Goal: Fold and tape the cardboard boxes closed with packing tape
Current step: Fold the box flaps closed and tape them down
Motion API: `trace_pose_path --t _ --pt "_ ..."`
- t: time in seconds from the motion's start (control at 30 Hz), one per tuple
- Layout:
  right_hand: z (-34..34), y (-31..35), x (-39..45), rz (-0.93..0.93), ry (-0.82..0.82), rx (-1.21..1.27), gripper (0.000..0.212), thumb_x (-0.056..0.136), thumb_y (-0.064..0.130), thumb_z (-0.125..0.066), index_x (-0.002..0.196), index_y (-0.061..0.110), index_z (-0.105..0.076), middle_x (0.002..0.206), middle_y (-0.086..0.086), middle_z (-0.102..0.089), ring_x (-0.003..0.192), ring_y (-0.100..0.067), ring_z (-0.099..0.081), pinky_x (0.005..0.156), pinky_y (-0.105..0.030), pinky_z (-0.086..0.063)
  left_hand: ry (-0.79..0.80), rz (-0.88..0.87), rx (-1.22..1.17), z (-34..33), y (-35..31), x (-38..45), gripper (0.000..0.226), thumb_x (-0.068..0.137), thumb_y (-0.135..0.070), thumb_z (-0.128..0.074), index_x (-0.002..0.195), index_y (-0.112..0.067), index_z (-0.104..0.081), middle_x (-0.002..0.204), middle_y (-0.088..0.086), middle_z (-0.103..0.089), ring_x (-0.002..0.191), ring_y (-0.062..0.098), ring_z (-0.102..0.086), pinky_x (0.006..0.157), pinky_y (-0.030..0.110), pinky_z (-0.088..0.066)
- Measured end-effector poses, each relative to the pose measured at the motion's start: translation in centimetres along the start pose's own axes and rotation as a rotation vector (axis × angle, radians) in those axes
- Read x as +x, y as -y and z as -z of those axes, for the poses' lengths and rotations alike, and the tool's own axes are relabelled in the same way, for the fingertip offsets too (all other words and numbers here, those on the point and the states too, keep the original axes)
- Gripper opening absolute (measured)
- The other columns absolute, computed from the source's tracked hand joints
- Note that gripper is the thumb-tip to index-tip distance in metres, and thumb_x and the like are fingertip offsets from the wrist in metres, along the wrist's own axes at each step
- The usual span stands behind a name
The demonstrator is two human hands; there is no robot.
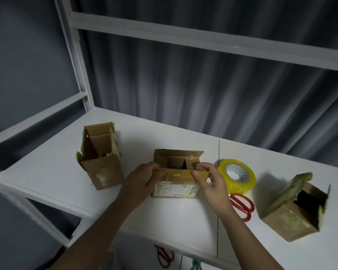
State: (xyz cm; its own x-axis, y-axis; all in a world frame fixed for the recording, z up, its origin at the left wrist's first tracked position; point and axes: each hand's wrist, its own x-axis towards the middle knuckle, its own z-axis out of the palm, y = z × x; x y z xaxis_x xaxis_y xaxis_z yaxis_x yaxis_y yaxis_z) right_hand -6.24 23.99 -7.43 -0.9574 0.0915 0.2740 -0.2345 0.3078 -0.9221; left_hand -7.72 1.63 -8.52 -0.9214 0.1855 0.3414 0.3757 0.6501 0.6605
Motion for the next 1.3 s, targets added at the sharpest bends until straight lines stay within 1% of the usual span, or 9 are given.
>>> trace_pose_path --t 0.23,0.37,0.6,0.73,0.8,0.9,1.13,1.2,1.3 --pt "-1.1 -2.2 0.7 0.074 -0.216 -0.279 0.076 0.079 0.036 -0.075 0.14 0.032 -0.031 0.137 0.007 -0.033 0.131 -0.017 -0.028 0.105 -0.036 -0.029 -0.257 -0.082 0.276 -1.7 -1.2 0.9 0.045 0.084 -0.021 -0.067 0.125 -0.013 -0.05 0.128 0.012 -0.049 0.111 0.026 -0.05 0.091 0.044 -0.049" --pt "-0.6 -2.9 1.6 0.211 -0.087 -0.512 0.063 0.087 0.05 -0.054 0.144 0.029 -0.037 0.149 0.002 -0.033 0.138 -0.018 -0.024 0.11 -0.037 -0.021 -0.146 -0.248 0.503 -2.5 -3.5 3.4 0.051 0.093 -0.035 -0.041 0.139 -0.012 -0.043 0.145 0.012 -0.042 0.135 0.028 -0.036 0.106 0.045 -0.031" --pt "-0.2 -3.6 1.3 0.372 -0.127 -0.628 0.034 0.088 0.045 -0.057 0.098 0.015 -0.069 0.116 0.0 -0.06 0.113 -0.014 -0.05 0.093 -0.033 -0.043 0.097 -0.174 0.54 -5.1 -2.0 2.2 0.053 0.091 -0.034 -0.032 0.128 -0.007 -0.057 0.133 0.008 -0.057 0.118 0.025 -0.057 0.102 0.044 -0.043" --pt "2.6 -4.2 1.1 0.181 -0.111 -0.524 0.045 0.09 0.043 -0.044 0.118 0.016 -0.066 0.131 0.001 -0.054 0.125 -0.013 -0.043 0.104 -0.019 -0.027 0.077 -0.155 0.565 -5.3 -1.9 2.9 0.053 0.09 -0.036 -0.031 0.123 -0.009 -0.062 0.128 0.006 -0.061 0.114 0.024 -0.06 0.1 0.042 -0.042" --pt "5.6 -5.4 1.7 0.057 -0.111 -0.744 0.054 0.084 0.036 -0.045 0.131 0.011 -0.055 0.139 -0.009 -0.05 0.132 -0.028 -0.039 0.11 -0.031 -0.024 0.077 -0.164 0.588 -5.3 -2.2 3.0 0.053 0.089 -0.035 -0.031 0.12 -0.008 -0.065 0.125 0.007 -0.063 0.111 0.024 -0.062 0.098 0.043 -0.044" --pt "8.4 -6.3 2.4 -0.278 0.202 -1.142 0.06 0.091 0.047 -0.046 0.144 0.023 -0.035 0.151 -0.002 -0.035 0.143 -0.022 -0.019 0.115 -0.04 -0.004 0.063 -0.181 0.625 -5.5 -2.5 3.0 0.053 0.089 -0.033 -0.03 0.116 -0.005 -0.066 0.121 0.011 -0.065 0.108 0.027 -0.063 0.094 0.046 -0.047" --pt "8.8 -6.4 2.8 -0.257 0.239 -1.128 0.049 0.093 0.027 -0.047 0.142 0.024 -0.038 0.144 -0.004 -0.044 0.137 -0.023 -0.031 0.116 -0.036 -0.011 0.067 -0.042 0.643 -6.8 -2.9 4.0 0.068 0.098 -0.036 -0.005 0.125 0.0 -0.056 0.131 0.019 -0.056 0.123 0.034 -0.053 0.101 0.06 -0.033" --pt "9.2 -7.1 2.0 -0.221 0.172 -1.084 0.056 0.093 0.027 -0.052 0.145 0.018 -0.033 0.148 -0.009 -0.035 0.139 -0.028 -0.026 0.116 -0.038 -0.012 0.01 -0.022 0.646 -7.2 -3.0 4.9 0.06 0.096 -0.034 -0.019 0.131 0.003 -0.051 0.138 0.021 -0.049 0.129 0.036 -0.045 0.107 0.06 -0.023" --pt "9.5 -7.3 0.5 -0.021 0.026 -1.01 0.04 0.083 0.021 -0.06 0.121 0.007 -0.058 0.122 -0.017 -0.053 0.113 -0.039 -0.048 0.095 -0.045 -0.042 -0.103 -0.099 0.667 -7.5 -4.9 5.2 0.06 0.081 -0.021 -0.048 0.137 0.0 -0.044 0.147 0.022 -0.036 0.137 0.039 -0.032 0.109 0.057 -0.012"
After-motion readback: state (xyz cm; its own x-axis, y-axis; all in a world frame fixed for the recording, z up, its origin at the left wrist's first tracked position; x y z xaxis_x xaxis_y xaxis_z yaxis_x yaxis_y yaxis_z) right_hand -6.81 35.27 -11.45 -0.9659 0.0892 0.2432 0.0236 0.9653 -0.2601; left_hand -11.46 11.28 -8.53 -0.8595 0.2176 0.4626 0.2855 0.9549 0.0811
